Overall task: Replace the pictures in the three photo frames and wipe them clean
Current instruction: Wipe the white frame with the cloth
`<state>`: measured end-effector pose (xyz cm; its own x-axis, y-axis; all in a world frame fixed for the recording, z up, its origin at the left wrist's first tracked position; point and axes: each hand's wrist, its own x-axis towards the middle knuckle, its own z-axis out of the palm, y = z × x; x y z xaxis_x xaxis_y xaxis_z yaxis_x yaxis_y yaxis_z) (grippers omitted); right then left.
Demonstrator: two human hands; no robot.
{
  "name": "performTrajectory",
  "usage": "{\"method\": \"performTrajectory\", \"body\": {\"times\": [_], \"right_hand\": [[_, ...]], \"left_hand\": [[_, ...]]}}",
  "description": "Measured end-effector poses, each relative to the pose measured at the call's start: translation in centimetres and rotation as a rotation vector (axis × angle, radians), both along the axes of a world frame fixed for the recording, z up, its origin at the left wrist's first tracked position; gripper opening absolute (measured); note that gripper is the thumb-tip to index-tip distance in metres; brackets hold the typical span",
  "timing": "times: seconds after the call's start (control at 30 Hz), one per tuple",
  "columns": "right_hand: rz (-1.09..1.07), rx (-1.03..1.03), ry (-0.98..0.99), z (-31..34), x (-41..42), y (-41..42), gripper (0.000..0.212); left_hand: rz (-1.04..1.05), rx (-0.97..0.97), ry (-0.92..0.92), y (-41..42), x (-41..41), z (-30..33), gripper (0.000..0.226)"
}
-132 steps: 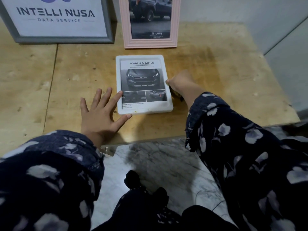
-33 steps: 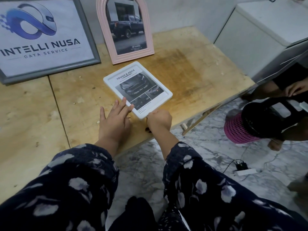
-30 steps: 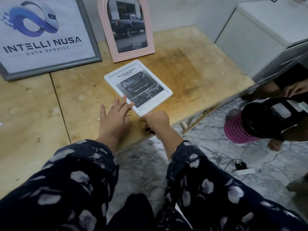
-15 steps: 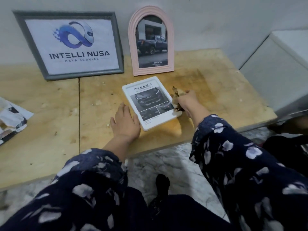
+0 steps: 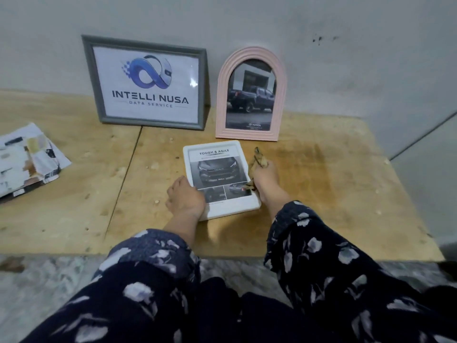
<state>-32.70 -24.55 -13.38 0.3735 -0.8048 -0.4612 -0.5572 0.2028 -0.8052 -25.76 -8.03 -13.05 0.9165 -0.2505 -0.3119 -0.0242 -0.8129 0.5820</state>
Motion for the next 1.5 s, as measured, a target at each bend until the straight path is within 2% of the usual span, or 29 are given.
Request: {"method": "performTrajectory", "body": {"times": [0.07,0.13,0.23,0.33,0.5,0.63,0.77,0.83,0.9,0.97,1.03,1.13,1.2,1.27,1.3,1.4,1.43,1.5], "right_hand": [[0.043,0.000,-0.019,0.4,2.0,0.6,0.037],[0.104,-0.007,-0.041,1.8,3.9,2.2,0.039],[0.248,-0.028,-0.047,2.5,7.8,5.6,0.044],[0.349,-0.009,-0.059,3.8,10.9,9.5,0.040],[0.507,0.061,-0.105,6.1,16.0,15.2,0.020],[0.586,0.084,-0.052,6.0,21.7,18.9,0.030],[0.601,0.057,-0.033,6.5,26.4,21.4,0.044],[0.668,-0.034,-0.046,6.2,28.4,22.5,0.052],[0.805,-0.264,-0.061,5.0,30.5,23.9,0.062],[1.064,-0.516,0.100,3.0,31.2,24.8,0.063],[1.283,-0.622,0.369,0.7,31.8,25.9,0.060],[1.334,-0.811,0.538,0.2,31.9,26.8,0.061],[1.315,-0.763,0.550,1.0,32.4,26.7,0.057],[1.237,-0.624,0.467,1.8,33.2,26.0,0.047],[1.164,-0.506,0.368,2.3,33.6,25.8,0.042],[0.754,-0.001,-0.008,4.9,33.3,24.6,0.036],[0.665,0.104,-0.084,5.8,33.3,24.5,0.033],[0.553,0.144,-0.173,7.6,31.9,22.4,0.030]], "left_hand": [[0.140,-0.176,0.059,1.1,0.8,1.0,0.032],[0.264,-0.330,0.115,2.2,1.5,2.1,0.038],[0.441,-0.415,0.072,5.4,3.7,3.2,0.040],[0.582,-0.409,0.019,9.1,6.1,3.3,0.034],[0.725,-0.384,-0.062,15.9,10.2,3.5,0.036],[0.759,-0.369,-0.106,21.6,14.9,4.0,0.042],[0.798,-0.355,-0.170,26.1,19.6,4.2,0.037],[0.808,-0.363,-0.189,27.7,21.7,4.2,0.036],[0.793,-0.348,-0.224,29.3,23.9,4.2,0.033],[0.778,-0.351,-0.242,30.3,25.1,4.2,0.032],[0.763,-0.349,-0.241,31.2,26.9,4.1,0.031],[0.753,-0.354,-0.225,31.6,28.4,3.7,0.033],[0.738,-0.364,-0.210,31.2,28.8,3.5,0.034],[0.704,-0.379,-0.198,30.2,29.1,3.5,0.034],[0.686,-0.387,-0.190,29.6,29.2,3.7,0.034],[0.606,-0.426,-0.156,26.9,29.1,4.2,0.035],[0.594,-0.431,-0.151,26.4,29.1,4.3,0.035],[0.514,-0.455,-0.119,23.4,28.5,4.8,0.035]]}}
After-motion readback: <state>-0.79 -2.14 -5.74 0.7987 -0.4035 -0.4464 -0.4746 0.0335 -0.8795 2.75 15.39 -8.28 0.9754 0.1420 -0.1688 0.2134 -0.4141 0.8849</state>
